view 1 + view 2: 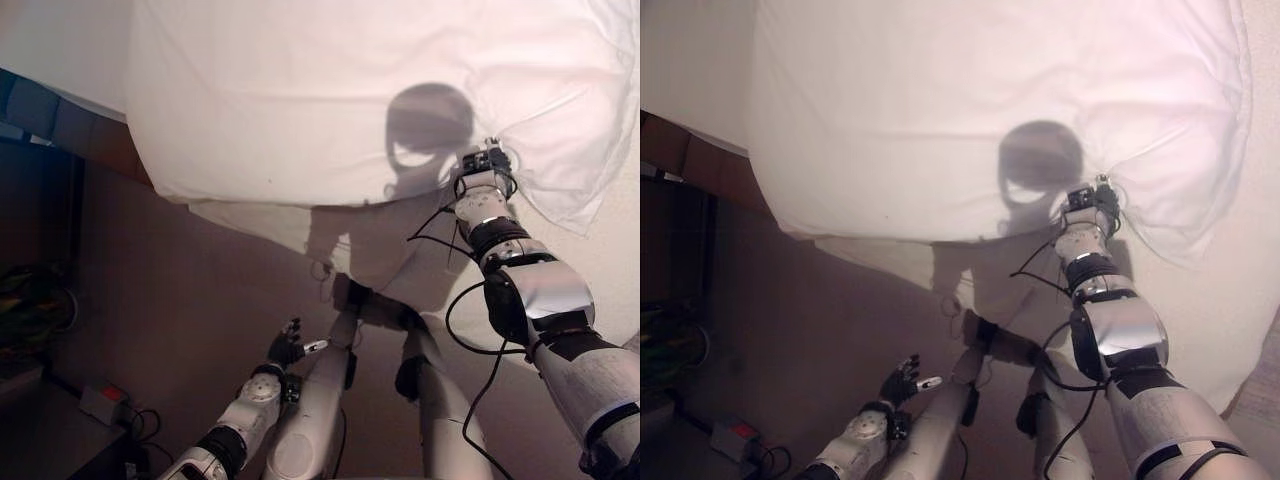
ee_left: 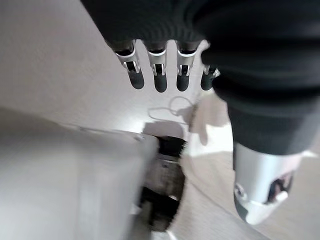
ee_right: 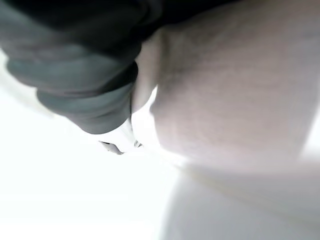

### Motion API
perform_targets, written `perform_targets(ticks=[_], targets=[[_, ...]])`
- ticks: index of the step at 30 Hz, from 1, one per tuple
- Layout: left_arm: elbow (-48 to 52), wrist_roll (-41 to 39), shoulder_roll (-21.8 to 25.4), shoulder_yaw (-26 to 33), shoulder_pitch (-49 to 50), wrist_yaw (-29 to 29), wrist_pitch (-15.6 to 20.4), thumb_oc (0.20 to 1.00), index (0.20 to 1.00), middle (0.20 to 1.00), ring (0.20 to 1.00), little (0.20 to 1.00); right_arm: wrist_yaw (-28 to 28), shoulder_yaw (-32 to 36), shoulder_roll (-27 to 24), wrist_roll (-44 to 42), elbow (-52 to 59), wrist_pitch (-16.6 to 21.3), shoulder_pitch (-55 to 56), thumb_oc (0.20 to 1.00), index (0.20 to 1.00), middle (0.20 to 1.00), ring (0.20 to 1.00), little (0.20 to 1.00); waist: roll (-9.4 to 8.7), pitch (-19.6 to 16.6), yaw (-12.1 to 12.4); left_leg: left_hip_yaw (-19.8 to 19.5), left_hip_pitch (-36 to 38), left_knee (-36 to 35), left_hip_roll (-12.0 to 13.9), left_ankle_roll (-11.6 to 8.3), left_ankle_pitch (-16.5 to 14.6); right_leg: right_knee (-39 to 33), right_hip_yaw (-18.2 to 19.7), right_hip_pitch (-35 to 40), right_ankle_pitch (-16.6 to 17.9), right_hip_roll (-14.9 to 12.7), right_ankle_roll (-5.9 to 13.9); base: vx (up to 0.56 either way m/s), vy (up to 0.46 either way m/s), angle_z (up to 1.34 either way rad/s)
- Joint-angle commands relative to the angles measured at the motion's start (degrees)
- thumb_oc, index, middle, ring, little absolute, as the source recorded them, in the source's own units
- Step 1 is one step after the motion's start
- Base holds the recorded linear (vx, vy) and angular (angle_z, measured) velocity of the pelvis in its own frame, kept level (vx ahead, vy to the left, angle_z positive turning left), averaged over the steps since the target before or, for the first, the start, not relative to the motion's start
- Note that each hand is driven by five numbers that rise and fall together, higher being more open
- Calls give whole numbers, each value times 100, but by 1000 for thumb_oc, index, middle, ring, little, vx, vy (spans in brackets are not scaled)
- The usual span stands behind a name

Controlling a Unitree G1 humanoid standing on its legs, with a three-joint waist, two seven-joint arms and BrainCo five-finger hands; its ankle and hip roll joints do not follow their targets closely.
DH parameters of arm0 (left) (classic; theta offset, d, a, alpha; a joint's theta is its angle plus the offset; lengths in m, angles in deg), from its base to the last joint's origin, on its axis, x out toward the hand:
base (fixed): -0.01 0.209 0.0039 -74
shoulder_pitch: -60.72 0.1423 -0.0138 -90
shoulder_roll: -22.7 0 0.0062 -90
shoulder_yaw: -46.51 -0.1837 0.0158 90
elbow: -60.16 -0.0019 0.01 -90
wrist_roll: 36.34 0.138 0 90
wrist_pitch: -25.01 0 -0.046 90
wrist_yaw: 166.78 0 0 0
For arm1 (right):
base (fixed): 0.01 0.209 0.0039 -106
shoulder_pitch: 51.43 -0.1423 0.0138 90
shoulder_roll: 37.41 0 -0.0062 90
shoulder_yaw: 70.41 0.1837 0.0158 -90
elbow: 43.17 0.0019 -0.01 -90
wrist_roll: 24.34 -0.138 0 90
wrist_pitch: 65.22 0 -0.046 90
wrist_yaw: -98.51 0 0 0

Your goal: Make the bed

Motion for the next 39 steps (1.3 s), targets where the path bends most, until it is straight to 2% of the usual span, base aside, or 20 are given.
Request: perform_targets(ticks=[1, 2, 4, 6, 7, 8, 9, 10, 15, 16, 18, 19, 21, 24, 25, 26, 27, 29, 31, 39], targets=[[618, -378, 250, -89, 110, -203, 210, 1000, 1000, 1000, 1000, 1000, 111, -422, -459, 996, 971, 398, -203, 200, 200, 200, 200, 200, -351, -69, -169, 256, 452, 41, -208, -261, -467, -82, 491, 948, 206, -334, 658, -10, 72, -9], [1286, -614, 406, -66, 114, -319, 280, 1000, 1000, 1000, 1000, 1000, 75, -636, -617, 1528, 1311, 219, -96, 200, 200, 200, 200, 200, -399, -101, -252, 333, 623, 59, -196, -227, -522, -67, 564, 1064, 203, -335, 658, -5, 57, -7], [1556, -747, 471, -51, 129, -356, 265, 1000, 1000, 1000, 1000, 1000, 20, -727, -655, 1763, 1416, 156, -49, 200, 200, 200, 200, 200, -422, -101, -271, 390, 721, 65, -189, -206, -554, -57, 618, 1125, 201, -332, 659, -8, 63, -14], [2257, -1250, 590, -63, -11, -498, 271, 1000, 1000, 1000, 1000, 1000, 65, -1022, -803, 2286, 1568, -131, -29, 200, 200, 200, 200, 200, -507, -191, -373, 549, 965, 123, -176, -129, -670, -39, 776, 1258, 208, -321, 667, -17, 97, -31], [2262, -1253, 594, -60, -14, -497, 267, 1000, 1000, 1000, 1000, 1000, 62, -1021, -803, 2288, 1570, -132, -34, 200, 200, 200, 200, 200, -512, -187, -369, 558, 949, 126, -180, -126, -648, -45, 782, 1245, 232, -325, 665, -15, 91, -40], [2634, -1555, 657, -94, -155, -556, 295, 1000, 1000, 1000, 1000, 1000, 122, -1264, -872, 2645, 1613, -358, -15, 200, 200, 200, 200, 200, -568, -240, -423, 659, 1101, 171, -166, -99, -740, -28, 887, 1333, 208, -304, 667, -23, 28, -42], [2639, -1557, 660, -91, -159, -554, 292, 1000, 1000, 1000, 1000, 1000, 121, -1264, -872, 2646, 1613, -359, -22, 200, 200, 200, 200, 200, -572, -237, -421, 666, 1086, 174, -169, -96, -720, -34, 891, 1321, 230, -307, 665, 2, 63, -50], [3004, -1817, 724, -167, -304, -610, 307, 1000, 1000, 1000, 1000, 1000, 225, -1495, -952, 2947, 1608, -567, 19, 200, 200, 200, 200, 200, -609, -314, -480, 736, 1266, 208, -152, -70, -806, -8, 974, 1440, 185, -296, 659, -8, 40, -41], [3463, -2443, 733, -367, -564, -653, 285, 1000, 1000, 1000, 1000, 1000, 474, -1861, -1003, 3298, 1619, -869, 73, 200, 200, 200, 200, 200, -689, -419, -596, 850, 1520, 308, -165, -11, -912, 49, 1117, 1606, 155, -275, 641, -10, 32, -28], [3467, -2850, 640, -443, -631, -631, 252, 1000, 1000, 1000, 1000, 1000, 618, -1996, -948, 3369, 1719, -964, 134, 200, 200, 200, 200, 200, -736, -472, -671, 911, 1600, 366, -174, 21, -970, 87, 1183, 1630, 147, -253, 634, -30, 31, -23], [3400, -2981, 612, -456, -670, -636, 220, 1000, 1000, 1000, 1000, 1000, 666, -2094, -922, 3422, 1779, -1000, 176, 200, 200, 200, 200, 200, -771, -500, -700, 936, 1612, 389, -181, 32, -970, 79, 1223, 1633, 166, -246, 627, -34, 16, -24], [3131, -3365, 448, -499, -765, -576, 228, 1000, 1000, 1000, 1000, 1000, 783, -2261, -842, 3461, 1969, -1062, 253, 200, 200, 200, 200, 200, -822, -556, -772, 987, 1685, 431, -167, 45, -1014, 92, 1277, 1689, 150, -240, 622, -21, 3, -19], [3059, -3471, 412, -490, -800, -591, 210, 1000, 1000, 1000, 1000, 1000, 811, -2293, -810, 3438, 2048, -1079, 309, 200, 200, 200, 200, 200, -848, -598, -793, 1001, 1682, 442, -165, 48, -1014, 78, 1312, 1688, 159, -246, 615, -19, 7, -15], [2498, -3965, 101, -344, -1087, -444, 244, 1000, 1000, 1000, 1000, 1000, 874, -2358, -598, 3288, 2246, -1079, 472, 200, 200, 200, 200, 200, -918, -701, -901, 1043, 1778, 458, -160, 59, -1061, 81, 1374, 1748, 144, -229, 617, -19, 7, -13], [2151, -4269, -108, -160, -1300, -310, 364, 1000, 1000, 1000, 1000, 1000, 868, -2347, -448, 3156, 2423, -1060, 632, 200, 200, 200, 200, 200, -968, -742, -962, 1056, 1792, 460, -156, 62, -1070, 69, 1404, 1754, 154, -224, 617, -14, -5, -12], [2151, -4269, -108, -160, -1301, -310, 364, 1000, 1000, 1000, 1000, 1000, 868, -2347, -448, 3157, 2424, -1060, 632, 200, 200, 200, 200, 200, -968, -742, -963, 1056, 1792, 460, -156, 62, -1070, 69, 1404, 1755, 154, -224, 617, -37, 2, -12], [1793, -4714, -344, 122, -1567, -82, 561, 1000, 1000, 1000, 1000, 1000, 829, -2331, -293, 3059, 2635, -1051, 830, 200, 200, 200, 200, 200, -1006, -776, -1017, 1067, 1807, 454, -154, 62, -1068, 76, 1422, 1753, 163, -217, 622, -20, 7, -9], [1661, -4835, -421, 259, -1665, 1, 661, 1000, 1000, 1000, 1000, 1000, 796, -2318, -262, 3065, 2728, -1058, 916, 200, 200, 200, 200, 200, -1019, -779, -1038, 1074, 1807, 458, -151, 63, -1070, 79, 1423, 1754, 165, -219, 623, -29, -5, -5], [1382, -5197, -662, 637, -1973, 306, 972, 1000, 1000, 1000, 1000, 1000, 702, -2211, -173, 3071, 2949, -1063, 1177, 200, 200, 200, 200, 200, -1060, -781, -1063, 1082, 1812, 467, -148, 68, -1069, 101, 1414, 1750, 169, -220, 625, -41, -19, -3], [918, -5194, -849, 1554, -2493, 798, 1499, 1000, 1000, 1000, 1000, 1000, 522, -1993, 96, 3154, 3186, -989, 1615, 200, 200, 200, 200, 200, -1139, -784, -1059, 1114, 1822, 556, -133, 47, -1126, 114, 1388, 1791, 160, -221, 632, 0, 0, 0]])
